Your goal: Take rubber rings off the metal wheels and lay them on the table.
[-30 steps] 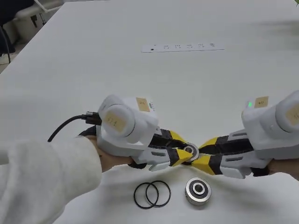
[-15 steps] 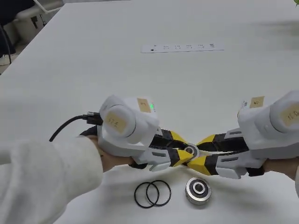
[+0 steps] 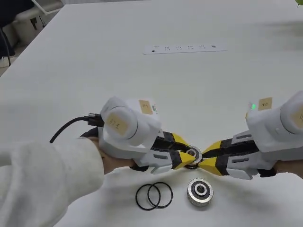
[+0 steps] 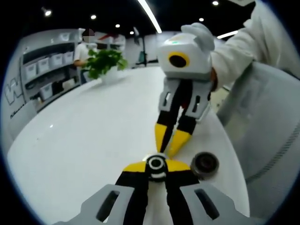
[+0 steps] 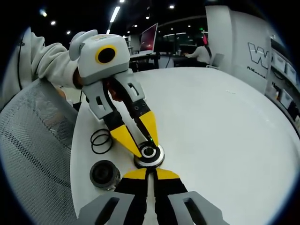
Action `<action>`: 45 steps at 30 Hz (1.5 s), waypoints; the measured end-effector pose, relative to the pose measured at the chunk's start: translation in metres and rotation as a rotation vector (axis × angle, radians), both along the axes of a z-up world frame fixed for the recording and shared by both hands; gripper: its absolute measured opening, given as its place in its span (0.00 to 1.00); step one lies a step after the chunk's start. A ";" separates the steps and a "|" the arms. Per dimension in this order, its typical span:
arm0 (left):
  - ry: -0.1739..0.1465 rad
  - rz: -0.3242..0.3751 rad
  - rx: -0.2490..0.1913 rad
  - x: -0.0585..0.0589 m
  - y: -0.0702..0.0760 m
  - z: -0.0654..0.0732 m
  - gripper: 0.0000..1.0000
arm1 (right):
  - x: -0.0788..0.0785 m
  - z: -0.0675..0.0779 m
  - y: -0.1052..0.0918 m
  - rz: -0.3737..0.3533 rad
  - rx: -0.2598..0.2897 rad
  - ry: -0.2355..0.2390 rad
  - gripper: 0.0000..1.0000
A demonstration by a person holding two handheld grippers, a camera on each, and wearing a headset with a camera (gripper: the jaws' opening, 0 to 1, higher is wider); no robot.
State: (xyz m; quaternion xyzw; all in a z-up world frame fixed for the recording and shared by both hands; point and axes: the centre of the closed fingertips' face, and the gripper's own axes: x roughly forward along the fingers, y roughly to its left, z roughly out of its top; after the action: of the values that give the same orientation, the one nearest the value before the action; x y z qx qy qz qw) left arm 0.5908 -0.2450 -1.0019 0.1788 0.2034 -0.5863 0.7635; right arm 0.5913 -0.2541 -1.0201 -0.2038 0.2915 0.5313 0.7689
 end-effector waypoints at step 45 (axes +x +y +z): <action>-0.028 -0.020 0.018 -0.003 0.002 0.000 0.13 | -0.015 0.036 0.025 -0.179 0.295 0.321 0.00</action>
State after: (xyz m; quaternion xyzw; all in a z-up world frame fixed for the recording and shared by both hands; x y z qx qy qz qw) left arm 0.5880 -0.2429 -1.0020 0.1959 0.1961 -0.5896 0.7587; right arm 0.5761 -0.2291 -0.9842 0.0247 0.3462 0.5237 0.7780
